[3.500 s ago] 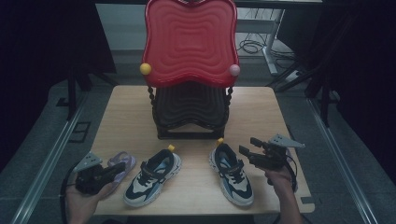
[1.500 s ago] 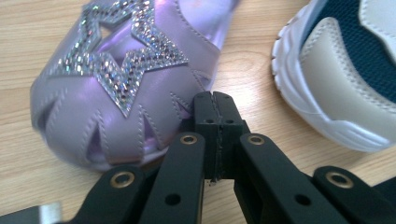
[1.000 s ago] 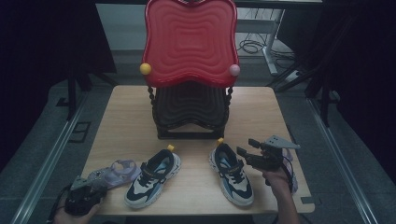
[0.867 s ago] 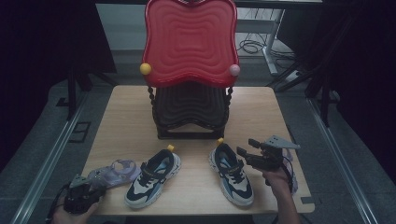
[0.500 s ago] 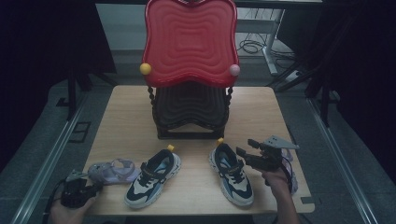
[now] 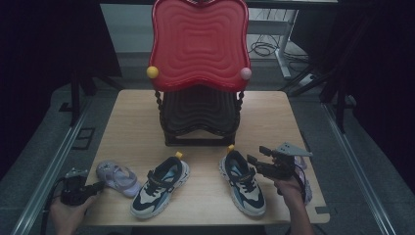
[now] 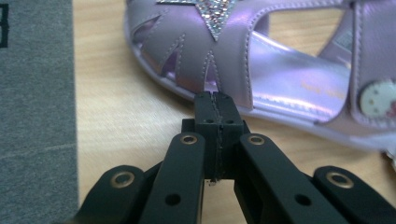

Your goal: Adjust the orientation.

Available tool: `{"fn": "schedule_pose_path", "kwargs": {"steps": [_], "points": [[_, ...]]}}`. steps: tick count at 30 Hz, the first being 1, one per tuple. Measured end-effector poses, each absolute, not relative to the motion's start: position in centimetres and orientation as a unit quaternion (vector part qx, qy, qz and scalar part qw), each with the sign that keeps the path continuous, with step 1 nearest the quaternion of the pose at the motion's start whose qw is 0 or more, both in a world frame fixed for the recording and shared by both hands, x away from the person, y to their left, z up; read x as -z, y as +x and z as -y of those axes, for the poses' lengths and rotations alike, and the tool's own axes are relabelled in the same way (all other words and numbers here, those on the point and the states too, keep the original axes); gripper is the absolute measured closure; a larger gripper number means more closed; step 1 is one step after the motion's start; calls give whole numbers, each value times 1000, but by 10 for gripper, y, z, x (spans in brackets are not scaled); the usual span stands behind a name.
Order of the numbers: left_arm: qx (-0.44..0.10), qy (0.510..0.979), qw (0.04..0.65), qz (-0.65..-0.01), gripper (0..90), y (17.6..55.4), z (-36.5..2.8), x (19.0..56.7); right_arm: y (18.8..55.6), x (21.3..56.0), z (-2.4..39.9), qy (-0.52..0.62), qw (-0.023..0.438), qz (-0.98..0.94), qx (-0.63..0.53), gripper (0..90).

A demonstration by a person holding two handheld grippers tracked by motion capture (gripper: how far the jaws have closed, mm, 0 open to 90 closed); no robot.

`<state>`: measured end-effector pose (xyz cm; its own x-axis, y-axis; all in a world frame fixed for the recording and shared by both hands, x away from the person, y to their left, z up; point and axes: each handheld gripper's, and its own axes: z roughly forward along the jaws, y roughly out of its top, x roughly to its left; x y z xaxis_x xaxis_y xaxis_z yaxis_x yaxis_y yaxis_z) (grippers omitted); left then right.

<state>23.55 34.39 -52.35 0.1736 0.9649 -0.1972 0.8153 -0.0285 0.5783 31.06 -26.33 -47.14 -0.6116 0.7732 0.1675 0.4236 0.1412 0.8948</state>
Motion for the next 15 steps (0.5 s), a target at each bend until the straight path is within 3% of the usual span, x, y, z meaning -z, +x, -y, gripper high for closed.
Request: {"fn": "schedule_pose_path", "kwargs": {"steps": [15], "points": [[-111, 710, 303, -626, 900, 260, -361, 527, 311, 473, 264, 409, 170, -736, -511, 324]]}}
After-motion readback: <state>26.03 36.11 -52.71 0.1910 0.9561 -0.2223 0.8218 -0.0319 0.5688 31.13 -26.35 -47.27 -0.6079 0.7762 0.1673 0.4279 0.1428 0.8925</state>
